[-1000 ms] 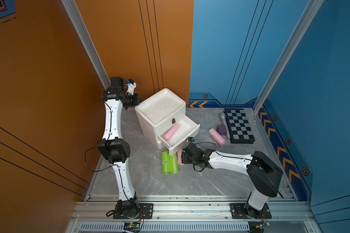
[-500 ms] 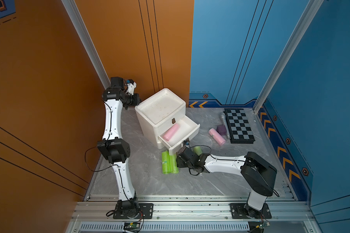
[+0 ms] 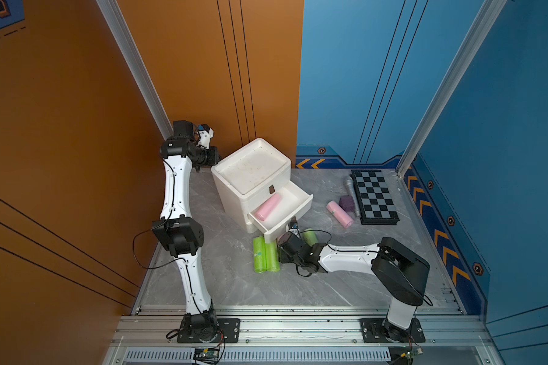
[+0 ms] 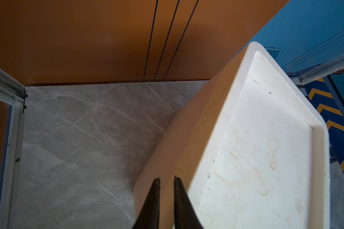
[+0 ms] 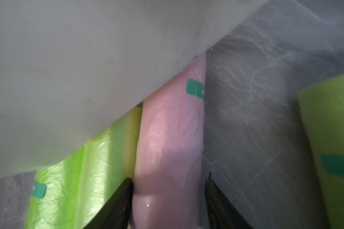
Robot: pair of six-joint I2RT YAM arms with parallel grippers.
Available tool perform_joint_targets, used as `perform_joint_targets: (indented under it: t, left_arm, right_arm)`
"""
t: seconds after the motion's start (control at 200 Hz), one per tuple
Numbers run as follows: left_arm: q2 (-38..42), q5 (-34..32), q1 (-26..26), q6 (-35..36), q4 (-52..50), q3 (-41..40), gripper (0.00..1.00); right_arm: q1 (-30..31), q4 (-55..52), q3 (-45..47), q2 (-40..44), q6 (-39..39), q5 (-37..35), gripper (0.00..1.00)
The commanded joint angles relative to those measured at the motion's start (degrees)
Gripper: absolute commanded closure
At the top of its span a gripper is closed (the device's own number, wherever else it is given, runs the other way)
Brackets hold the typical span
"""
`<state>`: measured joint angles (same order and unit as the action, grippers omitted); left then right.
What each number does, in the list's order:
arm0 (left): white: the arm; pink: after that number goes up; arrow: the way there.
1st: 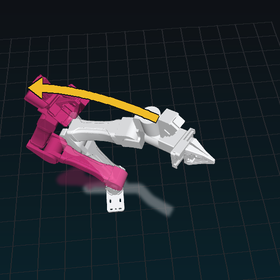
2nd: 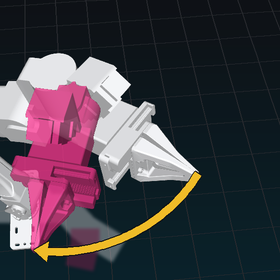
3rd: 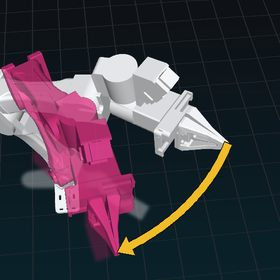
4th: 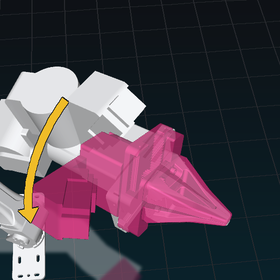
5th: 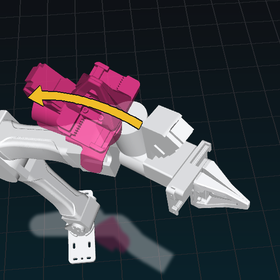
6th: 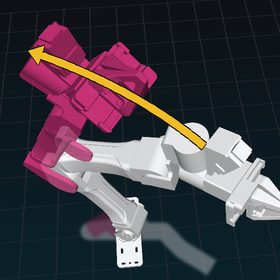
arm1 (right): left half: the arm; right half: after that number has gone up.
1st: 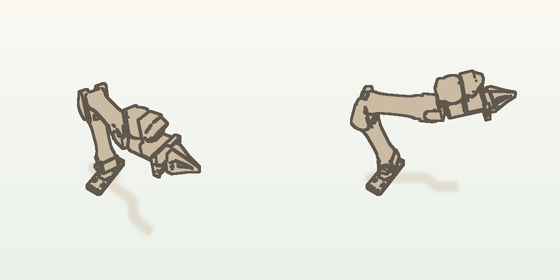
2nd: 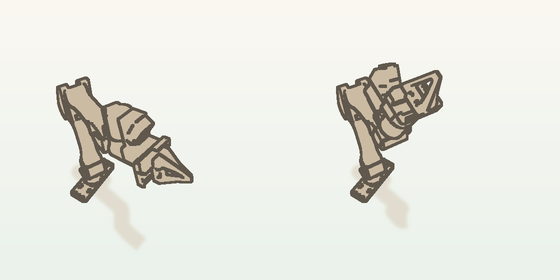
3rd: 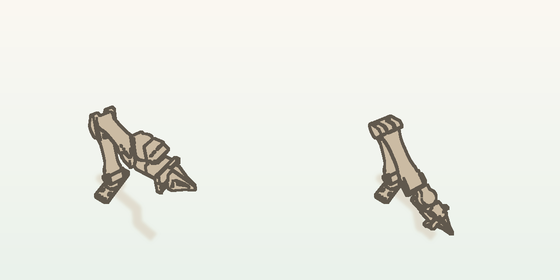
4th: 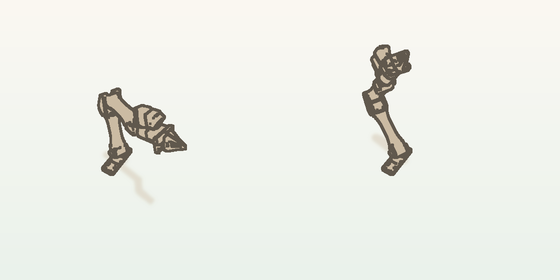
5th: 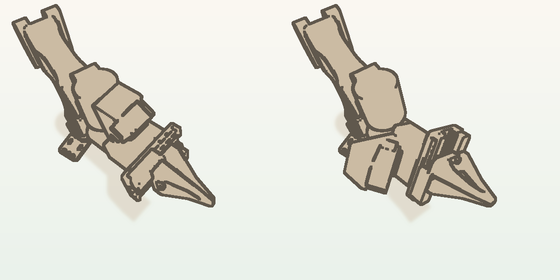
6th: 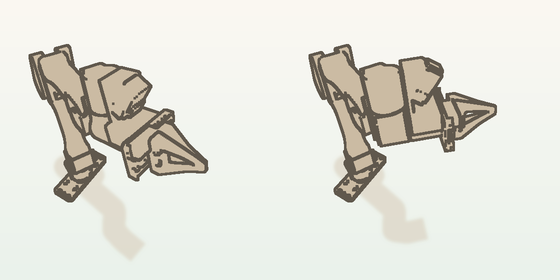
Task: Sort the rolls of trash bags by color and place them into the drawer
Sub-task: Pick up the roll of trash bags from the center of the board.
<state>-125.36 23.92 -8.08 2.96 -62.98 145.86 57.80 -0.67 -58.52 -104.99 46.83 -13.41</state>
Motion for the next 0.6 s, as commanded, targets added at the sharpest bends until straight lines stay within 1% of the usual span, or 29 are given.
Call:
perform_joint_targets:
  t: [0.0, 0.035, 0.11, 0.195, 0.385, 0.495, 0.596]
  left_arm:
    - [1.0, 0.6, 1.5, -0.1, -5.0, -1.6, 0.83]
    - [1.0, 0.6, 1.4, -0.1, -5.0, -1.6, 0.83]
    - [1.0, 0.7, 1.6, -0.1, -5.0, -1.5, 0.83]
    - [0.9, 0.6, 1.5, -0.2, -5.1, -1.5, 0.83]
    - [0.8, 0.7, 1.5, -0.2, -5.1, -1.4, 0.83]
    - [0.7, 0.7, 1.6, -0.2, -5.1, -1.3, 0.83]
    - [0.7, 0.8, 1.6, -0.2, -5.1, -1.3, 0.83]
  right_arm:
    - [-0.5, 0.8, 0.9, -1.4, 0.8, -1.8, 0.42]
    - [-0.6, 1.1, 1.1, -1.4, 0.7, -1.9, 0.43]
    - [-1.2, 1.7, 1.7, -1.4, 1.0, -1.2, 0.51]
    - [-1.6, 2.0, 2.7, -0.7, 1.8, -0.5, 0.54]
    - [-1.6, -1.8, 4.8, 4.0, 3.1, 1.8, 0.55]
    - [-1.8, -3.2, 7.8, 9.3, 4.9, 4.8, 0.55]
    - [-1.6, -7.4, 9.8, 15.2, 6.7, 7.8, 0.55]
